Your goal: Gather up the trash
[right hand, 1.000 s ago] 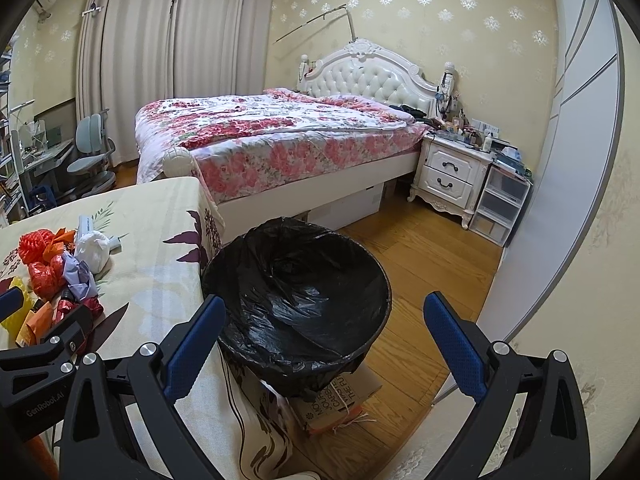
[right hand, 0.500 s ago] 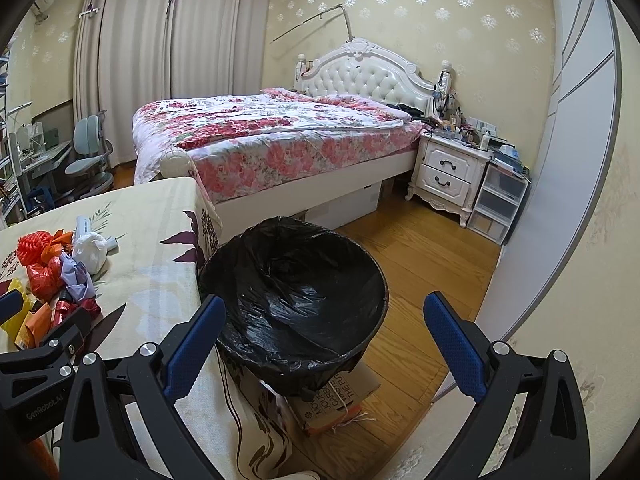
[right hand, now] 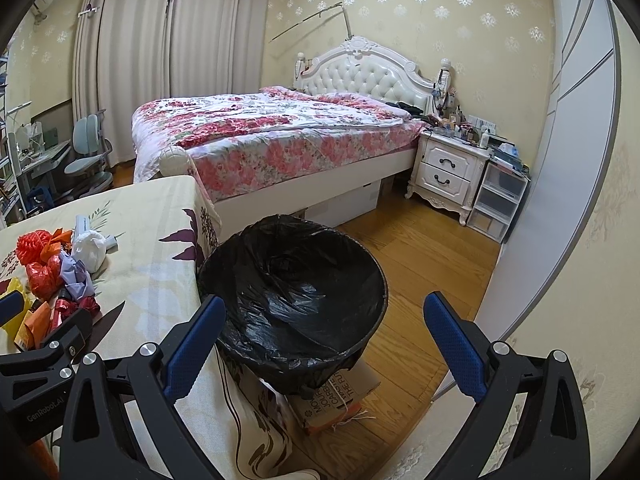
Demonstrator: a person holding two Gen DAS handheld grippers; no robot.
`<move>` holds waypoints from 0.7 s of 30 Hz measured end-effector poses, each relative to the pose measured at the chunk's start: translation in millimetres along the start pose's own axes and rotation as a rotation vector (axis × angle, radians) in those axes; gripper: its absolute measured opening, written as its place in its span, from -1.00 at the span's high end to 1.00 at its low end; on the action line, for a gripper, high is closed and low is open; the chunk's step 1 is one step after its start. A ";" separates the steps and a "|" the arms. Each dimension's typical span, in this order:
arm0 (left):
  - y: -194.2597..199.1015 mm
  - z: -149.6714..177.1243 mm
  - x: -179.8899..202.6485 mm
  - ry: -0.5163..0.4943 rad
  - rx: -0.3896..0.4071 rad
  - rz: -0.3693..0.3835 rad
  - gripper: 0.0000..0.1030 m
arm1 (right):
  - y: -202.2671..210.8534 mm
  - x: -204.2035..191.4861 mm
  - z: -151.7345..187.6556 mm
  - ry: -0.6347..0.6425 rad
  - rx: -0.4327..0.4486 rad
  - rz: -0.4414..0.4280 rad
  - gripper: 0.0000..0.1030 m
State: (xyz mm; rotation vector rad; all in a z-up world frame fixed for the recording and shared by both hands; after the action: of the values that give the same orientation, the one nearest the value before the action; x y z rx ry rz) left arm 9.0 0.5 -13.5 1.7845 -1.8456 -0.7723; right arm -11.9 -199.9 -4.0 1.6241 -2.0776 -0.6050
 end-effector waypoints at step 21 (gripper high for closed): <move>2.9 6.2 7.0 -0.009 -0.001 -0.011 -0.91 | -6.4 -3.3 6.8 0.003 -0.024 -0.025 -0.88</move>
State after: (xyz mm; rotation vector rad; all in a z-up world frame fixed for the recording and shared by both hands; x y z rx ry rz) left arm 2.3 -6.0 -16.5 1.7950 -1.8423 -0.7867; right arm -10.1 -197.5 -13.4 1.6388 -2.0423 -0.6330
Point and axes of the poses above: each gripper's, at about its wrist camera, not at the fingertips, and y roughly against the way its jaws point, x to its right, z to its underside, the point moved 1 cm from there along -y, roughly the way its jaws point, and after that the axes turned 2 degrees about -x, right-handed, at the moved point
